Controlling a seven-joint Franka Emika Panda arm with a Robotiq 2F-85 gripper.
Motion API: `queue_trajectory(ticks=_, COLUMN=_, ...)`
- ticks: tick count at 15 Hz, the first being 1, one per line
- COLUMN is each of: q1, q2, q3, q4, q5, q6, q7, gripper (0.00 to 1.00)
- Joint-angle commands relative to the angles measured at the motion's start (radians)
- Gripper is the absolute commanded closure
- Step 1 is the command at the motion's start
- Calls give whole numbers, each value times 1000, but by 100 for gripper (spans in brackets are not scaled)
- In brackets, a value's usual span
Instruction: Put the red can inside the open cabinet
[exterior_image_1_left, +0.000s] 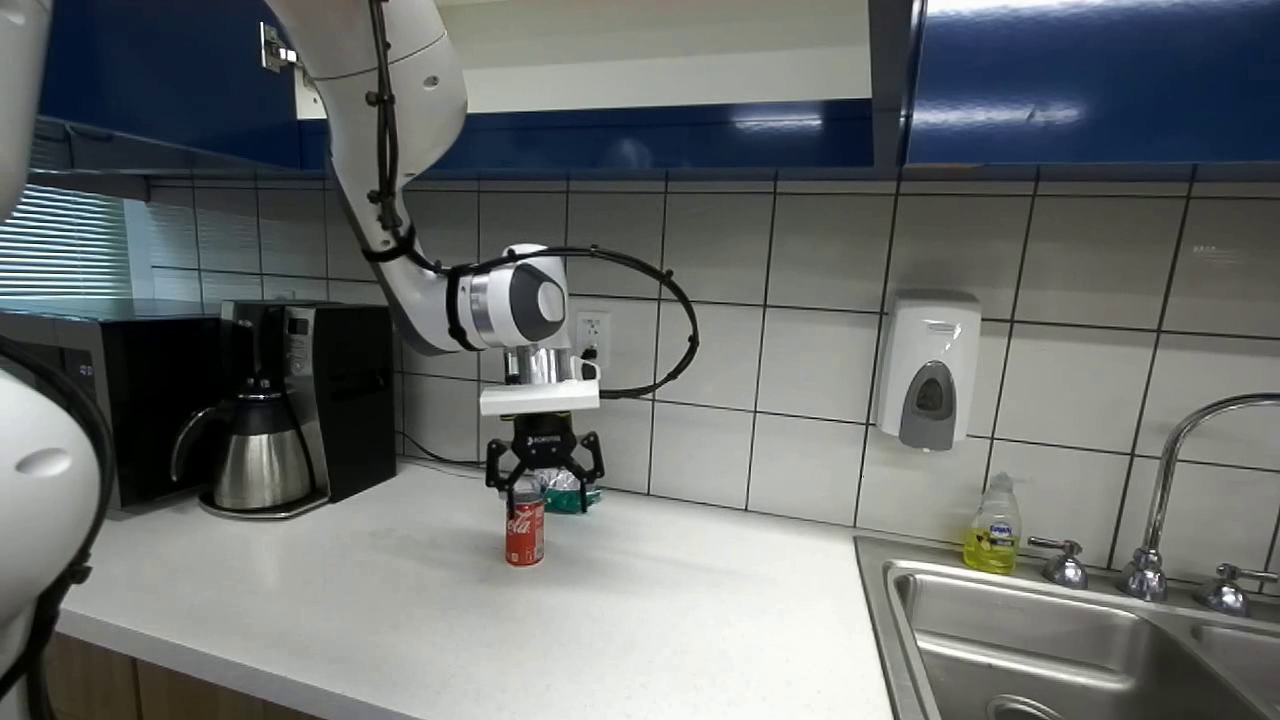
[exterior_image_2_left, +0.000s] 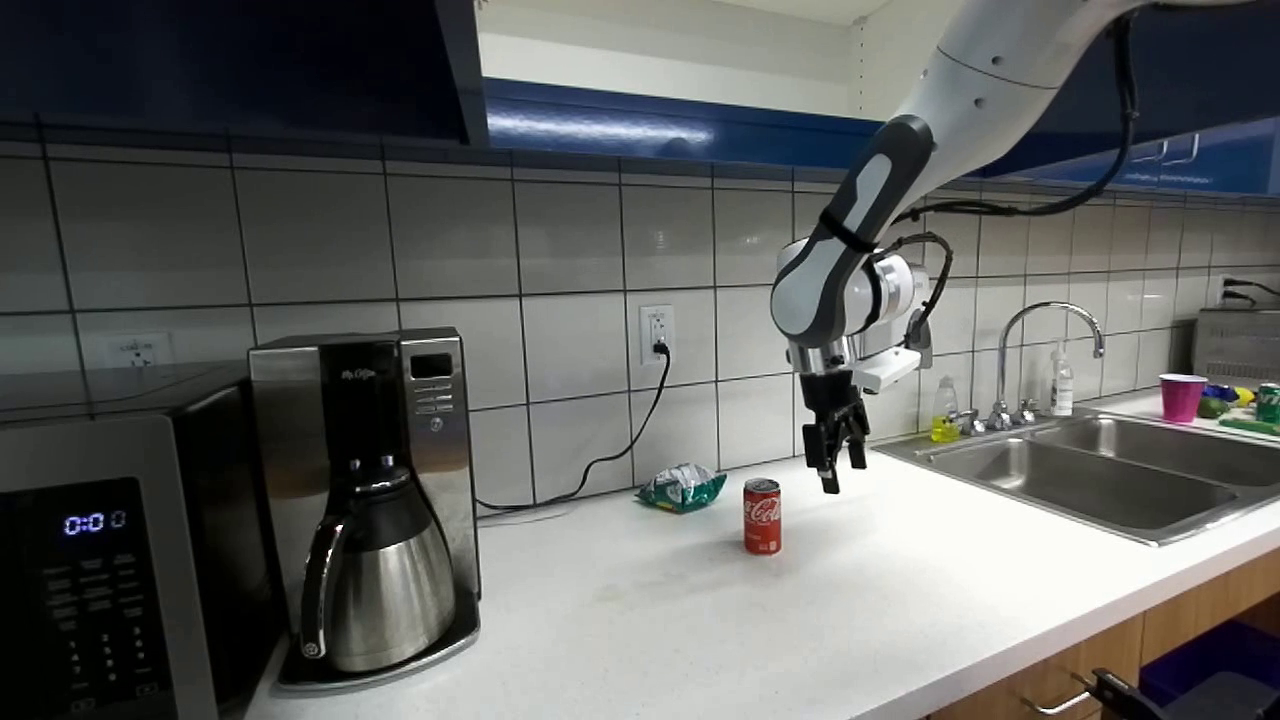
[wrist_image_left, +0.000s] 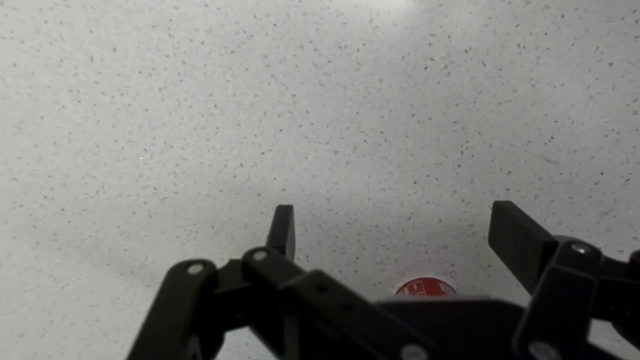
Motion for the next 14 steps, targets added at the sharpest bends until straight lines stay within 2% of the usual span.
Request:
queue_trajectory(ticks=1, q1=-1, q2=43, q3=27, q4=23, q5=33, q6=33, q7=-5, gripper=0)
queue_trajectory(ticks=14, q1=4, q2=106, q3=57, q4=-9, q5=62, q6=213, q7=32, gripper=0)
